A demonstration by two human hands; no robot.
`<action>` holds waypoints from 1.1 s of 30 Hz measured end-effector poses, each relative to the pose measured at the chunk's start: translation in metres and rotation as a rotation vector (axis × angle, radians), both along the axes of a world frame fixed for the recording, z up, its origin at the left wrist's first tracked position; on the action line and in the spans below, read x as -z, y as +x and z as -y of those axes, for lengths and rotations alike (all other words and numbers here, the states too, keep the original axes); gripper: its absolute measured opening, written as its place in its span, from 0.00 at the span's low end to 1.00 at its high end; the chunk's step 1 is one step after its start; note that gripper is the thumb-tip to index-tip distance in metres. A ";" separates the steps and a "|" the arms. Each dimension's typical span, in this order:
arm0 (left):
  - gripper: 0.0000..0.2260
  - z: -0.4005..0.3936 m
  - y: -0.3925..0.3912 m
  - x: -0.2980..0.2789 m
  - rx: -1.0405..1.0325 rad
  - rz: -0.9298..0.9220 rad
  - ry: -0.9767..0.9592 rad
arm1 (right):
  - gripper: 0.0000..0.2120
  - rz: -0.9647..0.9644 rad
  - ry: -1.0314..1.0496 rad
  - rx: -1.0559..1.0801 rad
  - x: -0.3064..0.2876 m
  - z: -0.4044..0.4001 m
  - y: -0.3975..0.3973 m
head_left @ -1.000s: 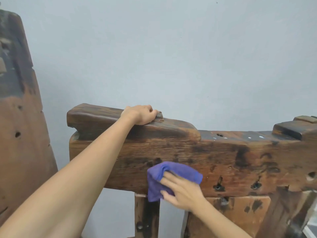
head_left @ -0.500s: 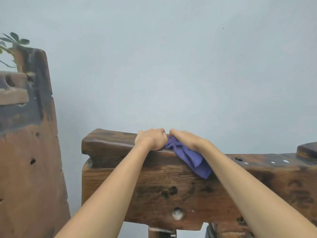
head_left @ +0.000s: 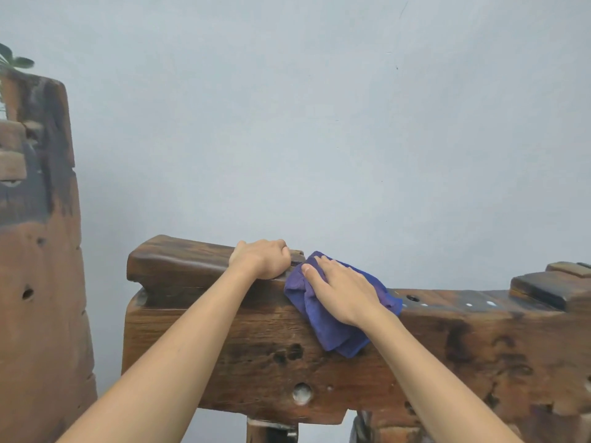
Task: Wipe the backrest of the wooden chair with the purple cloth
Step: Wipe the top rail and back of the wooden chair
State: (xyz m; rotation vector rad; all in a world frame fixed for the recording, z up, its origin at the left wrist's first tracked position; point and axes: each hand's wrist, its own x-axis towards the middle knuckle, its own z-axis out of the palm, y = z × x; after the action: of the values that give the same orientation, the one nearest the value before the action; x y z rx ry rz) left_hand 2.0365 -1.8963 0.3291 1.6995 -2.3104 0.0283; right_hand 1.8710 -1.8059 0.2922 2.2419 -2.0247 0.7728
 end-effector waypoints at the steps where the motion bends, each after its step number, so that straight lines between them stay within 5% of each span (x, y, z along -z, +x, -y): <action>1: 0.22 0.001 0.000 0.001 0.000 0.000 -0.001 | 0.32 0.006 0.013 -0.001 -0.002 0.002 0.000; 6: 0.22 0.002 0.001 0.004 -0.004 0.000 -0.004 | 0.28 0.037 0.153 -0.009 -0.013 0.015 -0.003; 11: 0.22 0.002 0.001 0.003 -0.007 0.006 -0.014 | 0.47 0.157 0.339 -0.002 -0.027 0.063 -0.008; 15: 0.22 -0.001 0.002 0.003 0.006 -0.016 -0.008 | 0.30 0.239 0.416 0.048 -0.022 0.109 -0.018; 17: 0.22 -0.003 0.003 0.000 0.006 -0.037 0.013 | 0.31 0.208 0.405 0.103 -0.019 0.111 -0.018; 21: 0.22 -0.010 0.001 -0.003 -0.005 -0.016 0.037 | 0.33 0.125 0.240 0.119 -0.012 0.059 -0.017; 26: 0.23 -0.015 -0.002 -0.004 -0.040 0.004 0.077 | 0.28 -0.022 -0.415 0.068 0.056 -0.020 0.000; 33: 0.23 -0.012 0.001 -0.005 -0.008 0.042 0.063 | 0.30 -0.169 -0.317 0.083 0.175 -0.059 -0.060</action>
State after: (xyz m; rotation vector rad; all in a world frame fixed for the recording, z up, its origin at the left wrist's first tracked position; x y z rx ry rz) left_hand 2.0379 -1.8838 0.3338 1.7550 -2.3581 -0.0069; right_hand 1.8114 -1.7472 0.1172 1.9653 -1.7648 0.8014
